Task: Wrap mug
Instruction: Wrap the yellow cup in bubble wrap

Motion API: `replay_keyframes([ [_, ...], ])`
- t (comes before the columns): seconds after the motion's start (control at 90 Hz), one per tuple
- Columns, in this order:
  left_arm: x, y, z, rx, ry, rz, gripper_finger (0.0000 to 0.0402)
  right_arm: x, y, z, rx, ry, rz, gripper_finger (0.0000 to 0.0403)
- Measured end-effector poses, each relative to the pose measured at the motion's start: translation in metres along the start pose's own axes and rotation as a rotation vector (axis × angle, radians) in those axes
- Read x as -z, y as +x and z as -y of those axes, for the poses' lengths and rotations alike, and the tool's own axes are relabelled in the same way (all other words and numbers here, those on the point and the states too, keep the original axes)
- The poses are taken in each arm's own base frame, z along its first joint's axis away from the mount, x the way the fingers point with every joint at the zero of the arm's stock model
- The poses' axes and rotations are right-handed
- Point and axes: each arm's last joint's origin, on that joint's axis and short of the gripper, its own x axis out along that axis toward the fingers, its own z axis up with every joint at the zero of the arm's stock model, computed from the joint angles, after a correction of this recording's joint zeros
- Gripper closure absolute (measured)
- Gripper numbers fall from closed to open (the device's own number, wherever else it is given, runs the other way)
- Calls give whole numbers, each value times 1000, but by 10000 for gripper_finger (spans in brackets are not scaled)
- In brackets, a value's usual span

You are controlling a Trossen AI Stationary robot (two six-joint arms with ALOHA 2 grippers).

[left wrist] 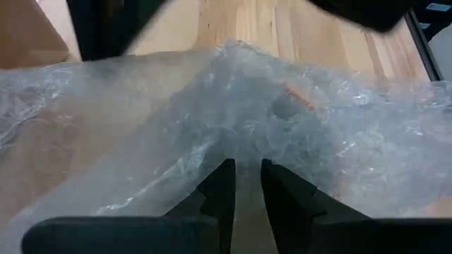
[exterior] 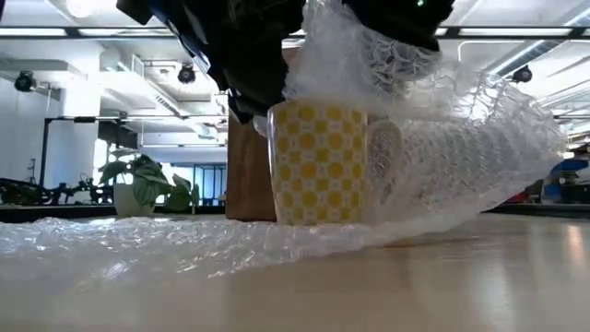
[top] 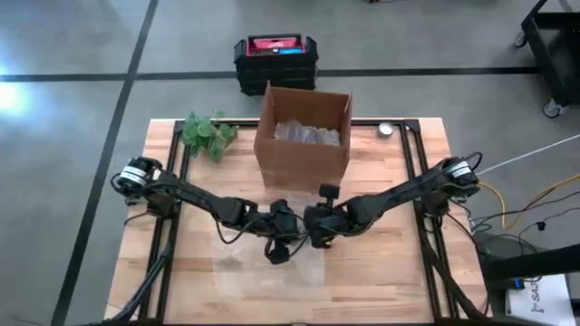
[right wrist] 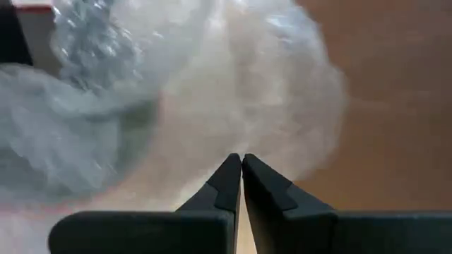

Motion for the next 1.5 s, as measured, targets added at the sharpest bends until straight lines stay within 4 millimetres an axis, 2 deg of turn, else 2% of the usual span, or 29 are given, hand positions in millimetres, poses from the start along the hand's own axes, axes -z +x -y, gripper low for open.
replay_keyframes([
  [0.3,0,0,0,0,0,1,343,-19,-22,-17,-126,-18,130,401],
  [0.4,0,0,0,1,0,3,343,-16,-17,-27,-172,-28,137,401],
  [0.656,-3,-5,1,-3,22,-10,343,-10,9,-40,-167,-26,86,401],
  [0.911,-23,-48,2,-25,19,23,347,-9,13,-42,-183,-40,80,401],
  [1.078,-31,-65,-2,-226,74,132,359,-10,12,-42,-187,-47,96,401],
  [1.144,-30,-64,-5,-265,85,133,364,-10,12,-42,-188,-48,99,401],
  [1.311,-18,-42,-17,-305,88,73,371,-11,12,-43,-189,-48,106,401],
  [1.5,-19,-36,-7,-132,78,99,380,-11,12,-43,-188,-63,108,401],
])
